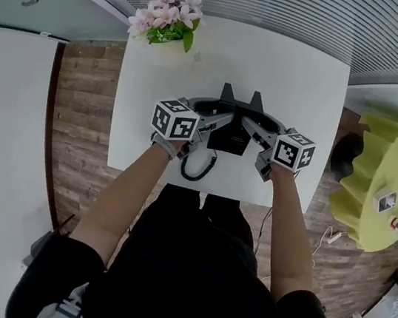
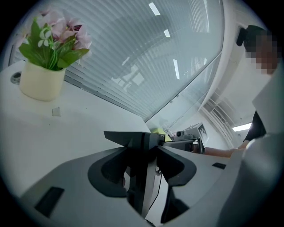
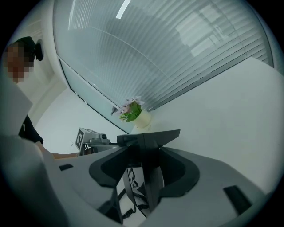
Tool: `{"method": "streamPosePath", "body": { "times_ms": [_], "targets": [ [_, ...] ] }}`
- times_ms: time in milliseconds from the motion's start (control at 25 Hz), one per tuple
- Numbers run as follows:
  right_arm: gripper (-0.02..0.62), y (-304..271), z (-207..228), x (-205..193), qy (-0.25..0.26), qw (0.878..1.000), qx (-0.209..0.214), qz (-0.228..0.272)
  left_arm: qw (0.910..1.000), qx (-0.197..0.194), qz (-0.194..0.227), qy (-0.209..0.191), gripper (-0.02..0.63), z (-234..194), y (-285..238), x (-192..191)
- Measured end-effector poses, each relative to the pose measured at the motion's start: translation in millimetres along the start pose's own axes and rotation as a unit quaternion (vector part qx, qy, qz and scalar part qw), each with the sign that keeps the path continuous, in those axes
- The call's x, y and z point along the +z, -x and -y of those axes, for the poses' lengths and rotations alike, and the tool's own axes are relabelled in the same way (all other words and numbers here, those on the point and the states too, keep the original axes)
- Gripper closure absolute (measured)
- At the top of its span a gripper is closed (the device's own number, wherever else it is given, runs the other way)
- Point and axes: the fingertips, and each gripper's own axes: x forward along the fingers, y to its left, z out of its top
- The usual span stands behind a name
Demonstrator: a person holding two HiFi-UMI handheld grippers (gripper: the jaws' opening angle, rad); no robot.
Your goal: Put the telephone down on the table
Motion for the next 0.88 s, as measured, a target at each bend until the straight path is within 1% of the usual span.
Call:
{"method": "streamPosePath", "body": {
  "times_ms": [360, 680, 880],
  "targets": [
    [0.368, -15, 22, 4, -0.038, 0.999, 0.002, -0.013, 0.9988, 0.003, -0.001, 0.048, 0.394, -24, -12, 2],
    [0.368, -22, 31, 3, -0.055, 0.998, -0.005, -0.018, 0.9973, 0.008, -0.005, 0.073, 0.394, -34, -16, 1],
    [0.368, -23, 32, 3, -0.058, 0.998, -0.008, -0.022, 0.9967, 0.005, -0.001, 0.081, 0.393, -35, -17, 0]
  ]
}}
